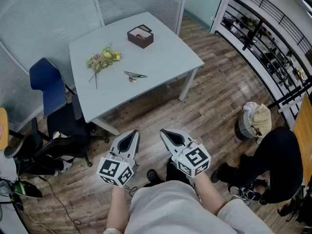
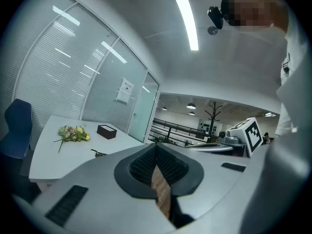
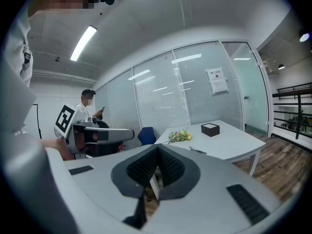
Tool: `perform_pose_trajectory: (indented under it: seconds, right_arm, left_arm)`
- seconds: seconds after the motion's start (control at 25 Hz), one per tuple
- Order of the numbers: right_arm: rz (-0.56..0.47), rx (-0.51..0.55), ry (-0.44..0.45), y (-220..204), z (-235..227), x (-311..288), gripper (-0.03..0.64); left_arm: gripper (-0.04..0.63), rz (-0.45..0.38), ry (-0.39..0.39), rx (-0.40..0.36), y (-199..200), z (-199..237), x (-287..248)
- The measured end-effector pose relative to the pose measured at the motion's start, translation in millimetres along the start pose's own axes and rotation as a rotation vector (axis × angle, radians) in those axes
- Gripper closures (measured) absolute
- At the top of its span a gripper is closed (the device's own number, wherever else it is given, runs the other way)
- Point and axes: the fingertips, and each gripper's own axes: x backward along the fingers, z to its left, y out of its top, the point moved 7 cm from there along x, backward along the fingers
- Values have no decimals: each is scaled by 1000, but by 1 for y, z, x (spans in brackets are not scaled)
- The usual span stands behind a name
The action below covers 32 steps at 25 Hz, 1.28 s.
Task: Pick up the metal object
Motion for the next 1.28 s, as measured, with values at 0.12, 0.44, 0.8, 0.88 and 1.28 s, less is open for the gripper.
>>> perform_pose_trajectory:
  seconds: [0.12,0.44,0.8,0.88,1.28]
  right_arm:
    - [-20,9,-12,3,-2,-3,614]
    - [-37,10,-27,7,5,-8,614]
    - [-22,47,-26,10,14,-16,610]
    - [-15,38,-22,7,15,-18,609]
    - [-5,7,-18,5,0,-34,609]
  left_arm:
    - [577,-29,1,-24,4,3,0]
    - [575,-39,-3,-14,2,5,9]
    - [575,-22,28,-35,3,13,13]
    - [575,-10,30,-39,-1,14,15]
    - [575,13,35,-49,-4,25,3]
